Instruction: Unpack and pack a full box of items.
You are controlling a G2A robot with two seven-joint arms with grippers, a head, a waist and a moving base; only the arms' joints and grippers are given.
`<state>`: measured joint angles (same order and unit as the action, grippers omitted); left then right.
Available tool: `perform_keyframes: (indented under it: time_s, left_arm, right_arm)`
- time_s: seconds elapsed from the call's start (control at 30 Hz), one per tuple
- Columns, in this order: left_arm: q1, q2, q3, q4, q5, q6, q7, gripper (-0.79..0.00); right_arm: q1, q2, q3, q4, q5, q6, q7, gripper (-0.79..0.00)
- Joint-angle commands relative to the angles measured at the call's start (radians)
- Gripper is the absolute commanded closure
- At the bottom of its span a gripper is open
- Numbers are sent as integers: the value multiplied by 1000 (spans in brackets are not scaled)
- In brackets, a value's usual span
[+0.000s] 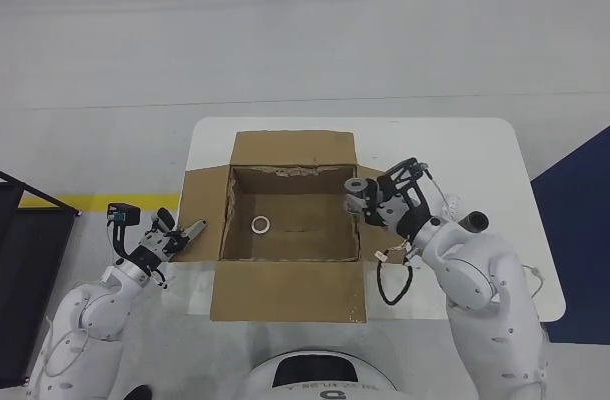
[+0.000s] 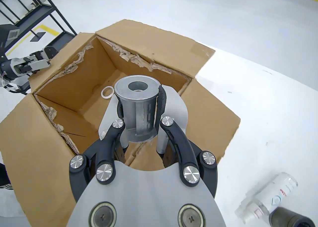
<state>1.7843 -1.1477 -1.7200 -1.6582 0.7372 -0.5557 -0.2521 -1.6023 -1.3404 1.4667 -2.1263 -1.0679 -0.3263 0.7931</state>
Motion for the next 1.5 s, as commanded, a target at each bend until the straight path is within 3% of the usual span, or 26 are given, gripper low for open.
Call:
perform_keyframes:
  time_s: [0.0, 0.3, 0.57, 0.7, 0.93, 1.1, 1.47]
  left_arm:
    - [0, 0, 0, 0, 0, 0, 0, -785]
    - [0, 0, 0, 0, 0, 0, 0, -785]
    - [0, 0, 0, 0, 0, 0, 0, -785]
    - [0, 0, 0, 0, 0, 0, 0, -785]
    - [0, 0, 0, 0, 0, 0, 0, -785]
    - [0, 0, 0, 0, 0, 0, 0, -785]
    - [0, 0, 0, 0, 0, 0, 0, -785]
  right_arm:
    - [3, 0, -2, 1, 0, -1, 0, 0]
    - [-12, 1, -11, 1, 24, -4, -17, 0]
    - [-139, 19, 244, 45, 181, 7, -135, 0]
    - [-203, 25, 339, 69, 189, 36, -162, 0]
    - [-335, 43, 508, 79, 235, 34, -2, 0]
    - [-358, 53, 568, 84, 274, 73, 110, 0]
    - [-268, 75, 513, 138, 221, 141, 280, 0]
